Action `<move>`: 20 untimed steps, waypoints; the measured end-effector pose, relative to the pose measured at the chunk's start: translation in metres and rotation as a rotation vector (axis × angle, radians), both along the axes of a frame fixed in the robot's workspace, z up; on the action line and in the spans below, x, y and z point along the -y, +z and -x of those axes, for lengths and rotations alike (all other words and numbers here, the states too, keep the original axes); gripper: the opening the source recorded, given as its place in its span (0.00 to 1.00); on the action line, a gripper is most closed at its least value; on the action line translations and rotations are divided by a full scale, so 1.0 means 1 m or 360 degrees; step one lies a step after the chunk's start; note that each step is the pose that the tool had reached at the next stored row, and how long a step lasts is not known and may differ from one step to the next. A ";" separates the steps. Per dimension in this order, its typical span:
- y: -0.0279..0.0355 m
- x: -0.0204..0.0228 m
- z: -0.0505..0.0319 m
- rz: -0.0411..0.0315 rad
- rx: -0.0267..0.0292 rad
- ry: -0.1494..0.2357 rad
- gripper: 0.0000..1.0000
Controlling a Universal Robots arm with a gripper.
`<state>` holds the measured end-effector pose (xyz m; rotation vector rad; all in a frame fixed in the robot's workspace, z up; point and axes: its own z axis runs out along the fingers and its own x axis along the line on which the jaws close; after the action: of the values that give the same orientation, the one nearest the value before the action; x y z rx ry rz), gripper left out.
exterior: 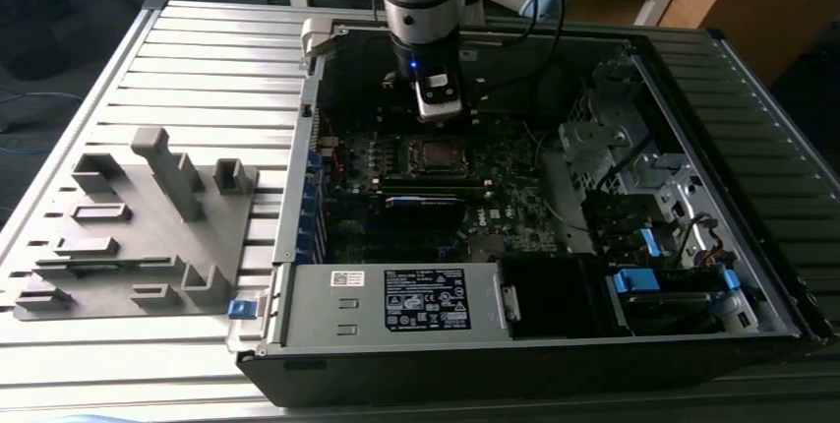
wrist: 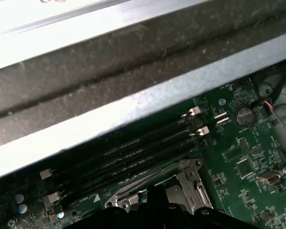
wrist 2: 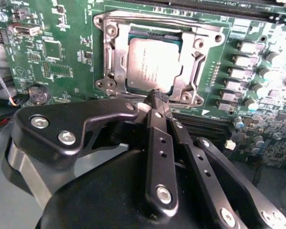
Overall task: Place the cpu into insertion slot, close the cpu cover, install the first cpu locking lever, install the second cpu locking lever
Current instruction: 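Install the first cpu locking lever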
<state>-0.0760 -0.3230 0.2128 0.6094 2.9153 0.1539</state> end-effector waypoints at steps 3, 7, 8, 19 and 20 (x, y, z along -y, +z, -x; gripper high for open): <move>-0.0004 0.0000 -0.0015 0.0001 -0.00018 0.0023 0.11; -0.0018 0.0000 -0.0024 0.0009 -0.00053 0.0069 0.11; -0.0021 0.0000 -0.0025 0.0011 -0.00061 0.0083 0.11; -0.0051 0.0000 -0.0031 0.0014 -0.00074 0.0274 0.11; -0.0052 0.0000 -0.0031 0.0021 -0.00105 0.0282 0.11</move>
<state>-0.0729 -0.3230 0.2075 0.3489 2.9715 0.1541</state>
